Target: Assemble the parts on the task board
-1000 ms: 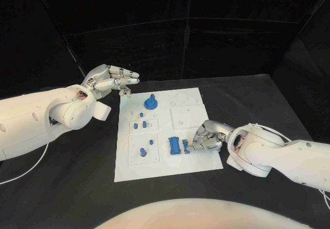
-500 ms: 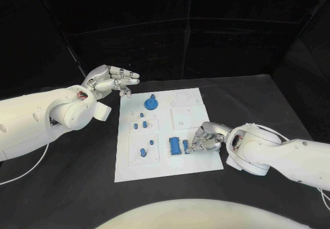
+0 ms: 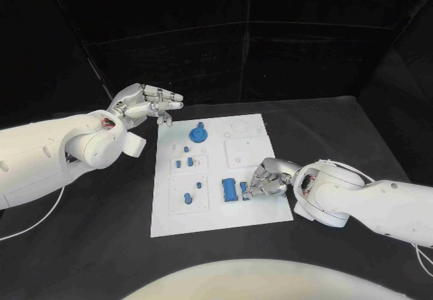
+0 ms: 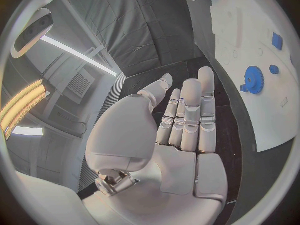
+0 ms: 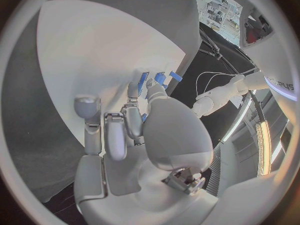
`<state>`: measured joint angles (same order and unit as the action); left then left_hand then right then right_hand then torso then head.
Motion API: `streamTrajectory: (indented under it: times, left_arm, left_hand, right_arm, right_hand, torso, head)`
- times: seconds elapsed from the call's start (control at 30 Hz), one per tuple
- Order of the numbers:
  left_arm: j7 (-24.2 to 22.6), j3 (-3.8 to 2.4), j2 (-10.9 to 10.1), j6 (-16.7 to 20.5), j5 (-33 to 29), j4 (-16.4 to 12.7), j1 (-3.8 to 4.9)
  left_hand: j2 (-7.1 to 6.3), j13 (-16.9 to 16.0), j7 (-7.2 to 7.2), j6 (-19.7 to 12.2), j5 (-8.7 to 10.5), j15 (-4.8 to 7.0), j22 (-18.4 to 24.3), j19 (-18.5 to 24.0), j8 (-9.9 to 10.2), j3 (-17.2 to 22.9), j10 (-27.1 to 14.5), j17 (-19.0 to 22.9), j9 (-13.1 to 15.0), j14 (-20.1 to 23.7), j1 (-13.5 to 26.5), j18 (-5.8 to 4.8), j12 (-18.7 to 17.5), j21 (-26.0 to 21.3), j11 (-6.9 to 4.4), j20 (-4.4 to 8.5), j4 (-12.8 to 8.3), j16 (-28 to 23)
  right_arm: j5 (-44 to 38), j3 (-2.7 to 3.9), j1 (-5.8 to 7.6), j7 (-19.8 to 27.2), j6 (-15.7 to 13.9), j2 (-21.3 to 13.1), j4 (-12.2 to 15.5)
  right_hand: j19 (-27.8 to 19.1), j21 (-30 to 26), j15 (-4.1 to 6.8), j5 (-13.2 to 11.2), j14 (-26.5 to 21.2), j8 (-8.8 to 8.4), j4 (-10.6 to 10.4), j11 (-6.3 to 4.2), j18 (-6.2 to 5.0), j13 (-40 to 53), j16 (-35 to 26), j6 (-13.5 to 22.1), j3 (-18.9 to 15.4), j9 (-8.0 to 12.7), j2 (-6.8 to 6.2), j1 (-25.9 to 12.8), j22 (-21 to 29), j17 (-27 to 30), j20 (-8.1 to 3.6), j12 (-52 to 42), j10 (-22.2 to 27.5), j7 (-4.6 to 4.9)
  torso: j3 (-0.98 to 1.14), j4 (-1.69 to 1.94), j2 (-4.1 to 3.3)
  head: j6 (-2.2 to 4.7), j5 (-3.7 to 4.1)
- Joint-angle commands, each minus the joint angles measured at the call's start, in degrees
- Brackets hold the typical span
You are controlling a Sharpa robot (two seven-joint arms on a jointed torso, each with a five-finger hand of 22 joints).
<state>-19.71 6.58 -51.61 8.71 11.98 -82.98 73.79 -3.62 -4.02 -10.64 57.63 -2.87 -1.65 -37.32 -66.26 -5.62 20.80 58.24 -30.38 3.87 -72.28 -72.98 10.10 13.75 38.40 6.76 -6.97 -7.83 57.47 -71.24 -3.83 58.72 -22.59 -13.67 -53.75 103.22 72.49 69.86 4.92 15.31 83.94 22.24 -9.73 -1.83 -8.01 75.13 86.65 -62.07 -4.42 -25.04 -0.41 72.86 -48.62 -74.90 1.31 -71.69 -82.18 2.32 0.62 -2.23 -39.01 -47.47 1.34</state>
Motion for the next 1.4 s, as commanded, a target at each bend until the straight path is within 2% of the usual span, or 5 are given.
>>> streamTrajectory:
  times: [0.03,0.47,0.87,1.03,1.4]
  left_arm:
    - [-0.37,-0.03,-0.03,-0.44,-0.16,-0.10,0.08]
    - [-0.44,-0.03,0.01,-0.39,-0.16,0.02,0.07]
    - [-1.02,0.01,0.35,0.28,-3.26,0.59,0.06]
    - [-2.25,0.10,0.86,1.48,-6.12,0.93,-0.02]
    - [-7.69,0.19,2.94,3.87,-13.91,3.42,-1.08]
  left_hand:
    - [0.38,-0.06,-0.04,-0.38,0.11,0.00,0.07,-0.09,0.31,0.04,-0.49,0.06,0.00,0.28,0.39,0.34,0.30,-0.29,0.09,-0.34,0.25,-0.14]
    - [0.42,-0.08,-0.02,-0.41,0.11,0.00,0.13,-0.12,0.28,-0.01,-0.59,0.13,0.00,0.31,0.38,0.35,0.43,-0.36,0.08,-0.35,0.30,-0.12]
    - [-0.01,-0.19,-0.09,-0.57,0.17,-0.28,0.51,0.50,0.26,-1.53,-0.63,1.78,0.01,1.66,2.37,0.22,0.93,-1.04,0.15,-0.58,1.66,-1.25]
    - [0.00,-0.50,-0.25,-0.86,0.15,-1.11,2.62,5.28,0.11,-5.04,-1.30,3.54,0.07,8.24,2.70,0.02,2.21,-5.13,0.51,-1.39,3.04,-4.41]
    - [1.53,0.22,-0.21,-2.11,0.18,-3.73,10.30,15.63,0.35,-10.24,-2.24,12.34,-0.04,19.12,1.15,-0.20,2.67,-17.09,1.46,-4.15,4.60,-19.58]
  right_arm:
    - [-1.21,0.01,0.06,-0.17,-0.63,0.05,0.07]
    - [0.57,0.02,0.08,4.01,-3.09,-0.60,0.27]
    - [27.10,0.10,1.87,23.96,-11.59,-0.72,-5.64]
    - [40.17,0.13,3.83,33.03,-12.36,1.92,-11.80]
    - [51.87,0.33,6.22,44.35,-7.35,9.62,-24.74]
  right_hand:
    - [-0.16,-0.26,0.49,0.28,4.74,0.16,0.39,-0.18,0.63,-0.11,0.10,0.31,0.07,-0.06,0.02,0.56,-0.05,-8.47,-0.22,-0.18,-0.07,-0.27]
    - [-1.89,-2.22,0.26,1.17,4.19,-0.29,0.77,0.19,0.09,-2.15,-1.20,1.43,-0.54,0.02,-0.01,0.97,3.44,-6.03,-0.11,2.53,1.42,0.21]
    - [-10.56,-13.78,-2.06,2.71,0.33,-4.02,2.62,2.99,-2.46,-14.78,-11.73,8.48,-1.65,1.64,1.24,4.04,20.16,9.50,2.02,18.41,11.20,3.54]
    - [-14.92,-21.11,-3.69,2.03,-10.65,-5.77,3.95,4.52,-2.21,-28.32,-37.43,10.67,-0.54,3.00,2.63,6.65,24.22,38.57,3.48,35.39,22.70,5.16]
    - [-26.68,-41.28,-10.38,-2.32,-25.91,-12.53,4.98,9.59,-1.32,-52.74,-64.50,11.75,4.22,10.66,2.76,9.76,35.56,51.92,9.85,54.75,26.76,8.82]
  torso:
    - [0.01,0.04,0.03]
    - [-0.06,0.11,0.19]
    - [-0.34,0.10,0.97]
    - [-0.45,0.15,1.58]
    - [-0.47,0.71,2.69]
  head:
    - [-0.08,-0.04]
    - [0.53,0.27]
    - [2.52,0.64]
    - [4.22,0.74]
    - [9.28,0.48]
